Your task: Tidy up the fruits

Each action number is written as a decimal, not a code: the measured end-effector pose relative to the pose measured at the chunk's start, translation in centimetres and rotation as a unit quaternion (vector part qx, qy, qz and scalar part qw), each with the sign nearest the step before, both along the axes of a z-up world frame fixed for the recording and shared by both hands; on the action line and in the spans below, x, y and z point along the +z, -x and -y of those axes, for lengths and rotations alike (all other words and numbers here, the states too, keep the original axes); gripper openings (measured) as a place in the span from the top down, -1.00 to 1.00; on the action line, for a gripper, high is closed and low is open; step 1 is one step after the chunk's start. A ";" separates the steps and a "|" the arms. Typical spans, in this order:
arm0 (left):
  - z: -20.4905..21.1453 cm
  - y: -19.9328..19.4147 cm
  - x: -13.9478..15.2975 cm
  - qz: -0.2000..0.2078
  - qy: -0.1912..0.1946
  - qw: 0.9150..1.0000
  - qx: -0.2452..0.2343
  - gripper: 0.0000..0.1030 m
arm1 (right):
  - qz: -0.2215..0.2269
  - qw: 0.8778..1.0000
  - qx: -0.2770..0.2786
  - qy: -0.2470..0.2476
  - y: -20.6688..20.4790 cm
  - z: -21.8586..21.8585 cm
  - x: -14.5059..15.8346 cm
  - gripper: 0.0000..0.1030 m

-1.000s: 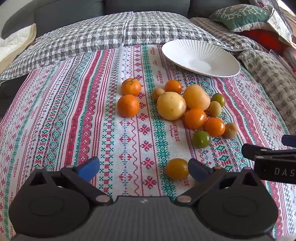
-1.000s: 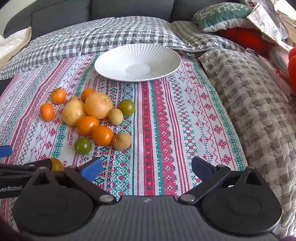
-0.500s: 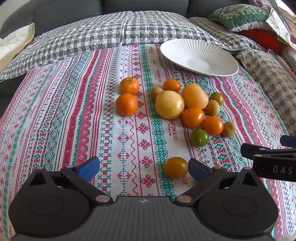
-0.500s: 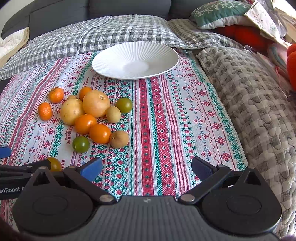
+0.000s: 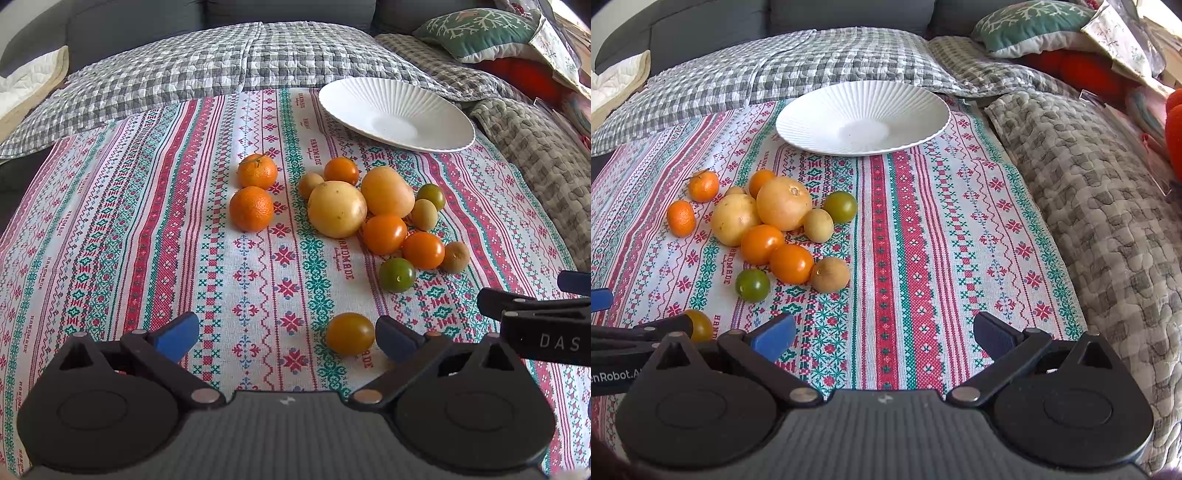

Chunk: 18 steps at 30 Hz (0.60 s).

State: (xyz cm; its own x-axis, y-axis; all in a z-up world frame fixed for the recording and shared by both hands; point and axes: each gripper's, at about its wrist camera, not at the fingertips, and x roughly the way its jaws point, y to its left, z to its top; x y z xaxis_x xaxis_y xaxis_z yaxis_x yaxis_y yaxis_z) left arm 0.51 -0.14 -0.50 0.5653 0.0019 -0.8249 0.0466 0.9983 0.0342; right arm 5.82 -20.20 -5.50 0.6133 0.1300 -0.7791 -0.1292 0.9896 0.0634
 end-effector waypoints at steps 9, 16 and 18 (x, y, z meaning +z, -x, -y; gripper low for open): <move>0.0 0.0 0.0 0.000 0.000 1.000 0.000 -0.84 | -0.001 1.000 -0.001 0.001 -0.1 0.0 -0.1 -1.00; 0.0 0.0 0.0 0.000 0.000 1.000 -0.001 -0.84 | -0.001 1.000 0.000 0.003 0.0 0.0 0.0 -1.00; 0.0 0.0 0.0 0.000 0.000 1.000 -0.001 -0.84 | -0.001 1.000 0.000 0.003 0.0 0.0 -0.1 -1.00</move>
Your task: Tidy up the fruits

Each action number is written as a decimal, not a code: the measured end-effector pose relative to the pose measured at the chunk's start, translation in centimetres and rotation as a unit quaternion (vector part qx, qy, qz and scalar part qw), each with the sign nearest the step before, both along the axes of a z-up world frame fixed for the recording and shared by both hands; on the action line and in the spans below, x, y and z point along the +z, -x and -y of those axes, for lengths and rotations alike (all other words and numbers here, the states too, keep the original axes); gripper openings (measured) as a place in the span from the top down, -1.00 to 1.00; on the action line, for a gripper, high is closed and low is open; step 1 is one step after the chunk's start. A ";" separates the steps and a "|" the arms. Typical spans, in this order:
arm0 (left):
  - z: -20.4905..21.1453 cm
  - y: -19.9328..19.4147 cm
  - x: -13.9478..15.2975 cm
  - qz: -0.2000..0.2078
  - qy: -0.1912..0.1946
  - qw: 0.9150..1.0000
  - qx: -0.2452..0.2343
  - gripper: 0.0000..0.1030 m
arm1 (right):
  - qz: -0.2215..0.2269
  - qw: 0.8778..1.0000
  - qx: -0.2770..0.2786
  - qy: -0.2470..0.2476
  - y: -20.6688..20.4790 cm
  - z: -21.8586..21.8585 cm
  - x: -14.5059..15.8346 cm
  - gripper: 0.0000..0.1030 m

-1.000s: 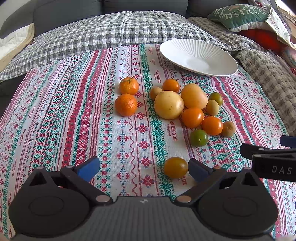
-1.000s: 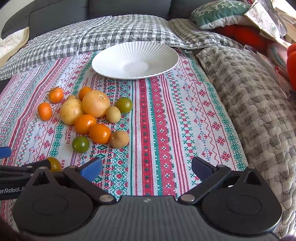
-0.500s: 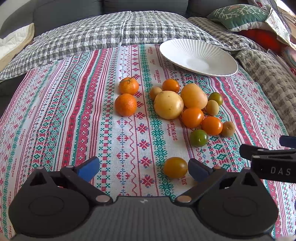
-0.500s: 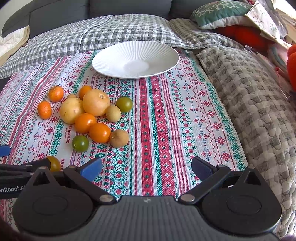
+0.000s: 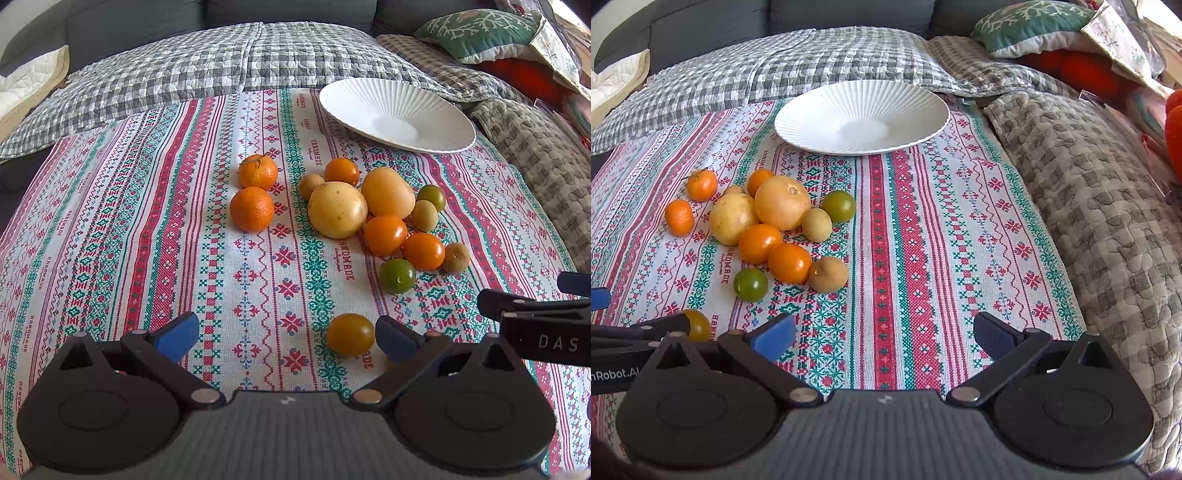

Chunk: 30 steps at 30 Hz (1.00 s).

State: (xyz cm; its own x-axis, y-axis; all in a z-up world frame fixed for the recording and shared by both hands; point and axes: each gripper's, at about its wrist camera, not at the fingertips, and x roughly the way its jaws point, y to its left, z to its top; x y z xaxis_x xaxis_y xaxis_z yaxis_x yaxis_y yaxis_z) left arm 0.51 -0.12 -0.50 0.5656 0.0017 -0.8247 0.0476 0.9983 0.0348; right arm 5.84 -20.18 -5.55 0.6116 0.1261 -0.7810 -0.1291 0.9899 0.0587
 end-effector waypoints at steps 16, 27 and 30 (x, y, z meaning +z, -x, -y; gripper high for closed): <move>0.0 0.0 0.0 0.000 0.000 1.000 0.000 -0.84 | 0.000 1.000 0.000 0.000 0.0 0.0 -0.1 -1.00; 0.0 0.0 0.0 0.000 0.000 1.000 -0.001 -0.84 | -0.004 1.000 -0.003 0.001 -0.1 0.1 -0.4 -1.00; 0.0 -0.1 0.1 -0.001 0.000 1.000 -0.003 -0.84 | -0.006 1.000 -0.004 0.000 -0.1 0.1 -0.4 -1.00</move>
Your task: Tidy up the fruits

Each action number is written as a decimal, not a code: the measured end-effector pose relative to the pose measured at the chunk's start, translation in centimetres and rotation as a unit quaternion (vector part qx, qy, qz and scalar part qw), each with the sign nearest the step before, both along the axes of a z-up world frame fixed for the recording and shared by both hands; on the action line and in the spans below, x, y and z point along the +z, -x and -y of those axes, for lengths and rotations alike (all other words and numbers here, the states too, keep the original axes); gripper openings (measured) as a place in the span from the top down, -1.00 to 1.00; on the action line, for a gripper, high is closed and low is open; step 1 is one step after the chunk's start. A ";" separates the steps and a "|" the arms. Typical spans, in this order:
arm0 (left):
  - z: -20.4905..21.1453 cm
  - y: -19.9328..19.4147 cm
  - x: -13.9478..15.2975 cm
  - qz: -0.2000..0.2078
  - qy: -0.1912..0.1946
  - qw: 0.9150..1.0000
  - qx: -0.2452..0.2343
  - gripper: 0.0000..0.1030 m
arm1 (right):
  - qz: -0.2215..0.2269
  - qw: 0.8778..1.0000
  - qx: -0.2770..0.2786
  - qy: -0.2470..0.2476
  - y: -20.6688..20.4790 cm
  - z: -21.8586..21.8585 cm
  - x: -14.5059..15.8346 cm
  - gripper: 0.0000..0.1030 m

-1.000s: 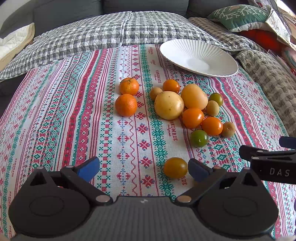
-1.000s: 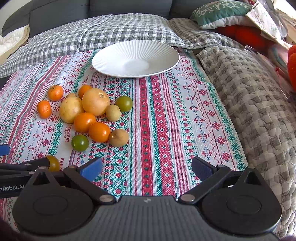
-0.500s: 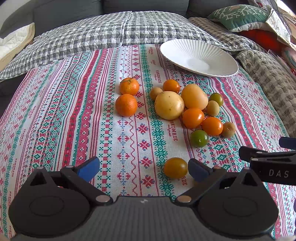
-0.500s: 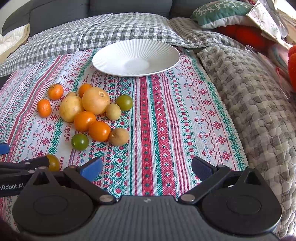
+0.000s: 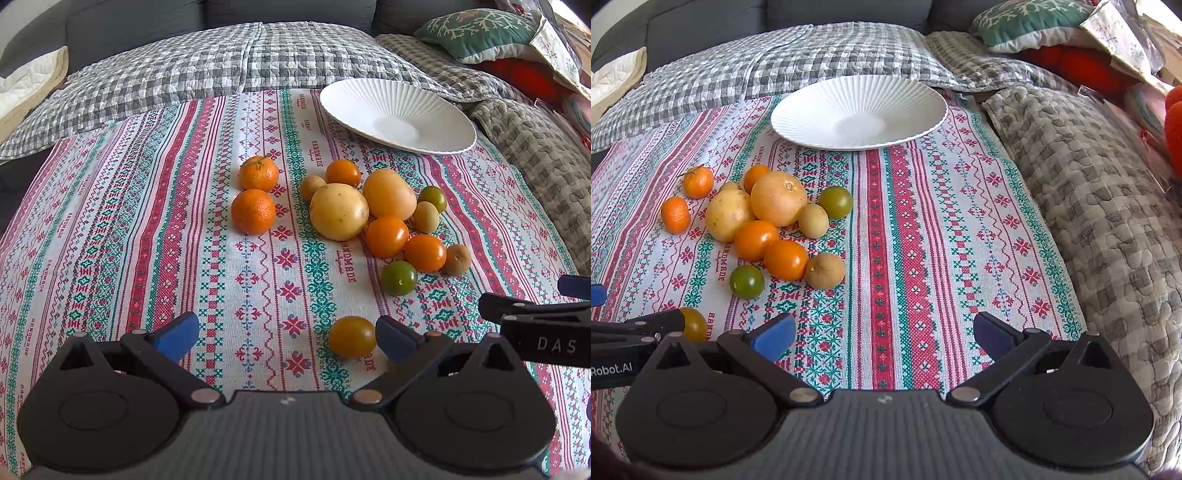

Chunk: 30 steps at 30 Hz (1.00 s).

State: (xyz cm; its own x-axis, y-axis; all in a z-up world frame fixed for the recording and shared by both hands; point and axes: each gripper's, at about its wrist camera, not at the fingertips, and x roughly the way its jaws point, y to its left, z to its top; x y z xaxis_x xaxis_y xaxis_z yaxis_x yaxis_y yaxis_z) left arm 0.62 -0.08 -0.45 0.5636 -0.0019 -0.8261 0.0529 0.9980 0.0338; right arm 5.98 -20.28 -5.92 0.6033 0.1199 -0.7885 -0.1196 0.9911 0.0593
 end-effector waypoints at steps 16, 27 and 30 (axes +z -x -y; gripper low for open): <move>-0.9 -2.9 0.9 0.035 0.004 0.999 -0.037 -0.84 | 0.049 0.996 0.074 -0.029 -1.5 -0.3 1.3 -0.99; -0.7 -6.5 -0.5 0.038 0.011 0.997 -0.063 -0.61 | 0.063 0.987 0.127 -0.082 -4.3 -0.9 2.4 -0.84; -0.8 -7.2 -0.9 0.041 0.028 0.996 -0.069 -0.51 | 0.059 0.984 0.136 -0.102 -5.2 -1.0 2.4 -0.72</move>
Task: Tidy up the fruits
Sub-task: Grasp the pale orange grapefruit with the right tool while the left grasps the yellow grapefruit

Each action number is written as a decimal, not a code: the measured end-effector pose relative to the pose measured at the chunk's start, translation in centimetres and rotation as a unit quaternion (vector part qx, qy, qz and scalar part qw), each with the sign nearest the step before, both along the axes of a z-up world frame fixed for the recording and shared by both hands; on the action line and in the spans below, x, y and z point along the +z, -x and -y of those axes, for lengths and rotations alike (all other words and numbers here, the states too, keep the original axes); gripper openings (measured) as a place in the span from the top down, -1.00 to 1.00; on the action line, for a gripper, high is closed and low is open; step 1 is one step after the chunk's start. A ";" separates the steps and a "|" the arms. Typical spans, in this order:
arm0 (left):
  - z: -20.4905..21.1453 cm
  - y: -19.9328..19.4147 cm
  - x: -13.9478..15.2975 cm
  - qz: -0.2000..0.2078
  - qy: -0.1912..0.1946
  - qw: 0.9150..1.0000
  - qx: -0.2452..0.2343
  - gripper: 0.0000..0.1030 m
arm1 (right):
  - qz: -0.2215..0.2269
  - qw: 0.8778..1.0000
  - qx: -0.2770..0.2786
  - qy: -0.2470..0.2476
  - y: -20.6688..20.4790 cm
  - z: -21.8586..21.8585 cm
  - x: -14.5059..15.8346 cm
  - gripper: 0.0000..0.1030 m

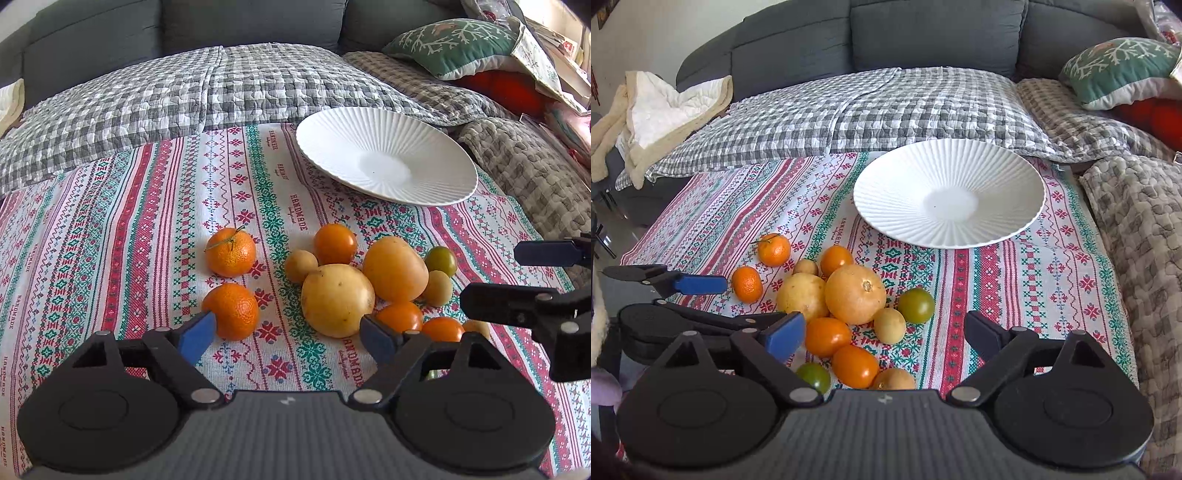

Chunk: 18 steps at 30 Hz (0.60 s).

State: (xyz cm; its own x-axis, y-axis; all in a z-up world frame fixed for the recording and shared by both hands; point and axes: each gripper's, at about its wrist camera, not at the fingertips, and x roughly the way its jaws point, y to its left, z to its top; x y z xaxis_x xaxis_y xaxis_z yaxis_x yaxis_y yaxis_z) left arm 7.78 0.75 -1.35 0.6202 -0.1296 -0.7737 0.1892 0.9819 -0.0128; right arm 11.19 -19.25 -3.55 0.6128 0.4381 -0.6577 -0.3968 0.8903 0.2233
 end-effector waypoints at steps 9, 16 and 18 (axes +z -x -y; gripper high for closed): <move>0.3 -0.9 0.0 0.020 0.044 0.998 -0.030 -0.26 | -0.052 0.993 0.004 -0.104 -2.9 0.5 -1.1 -0.27; -0.1 -1.4 0.2 -0.003 0.046 0.999 -0.024 -0.09 | -0.068 0.992 0.015 -0.109 -3.7 -1.2 -1.4 -0.12; -0.3 -1.4 0.1 -0.012 0.053 0.998 -0.020 -0.06 | -0.070 0.994 0.013 -0.088 -3.9 -1.8 -1.8 -0.10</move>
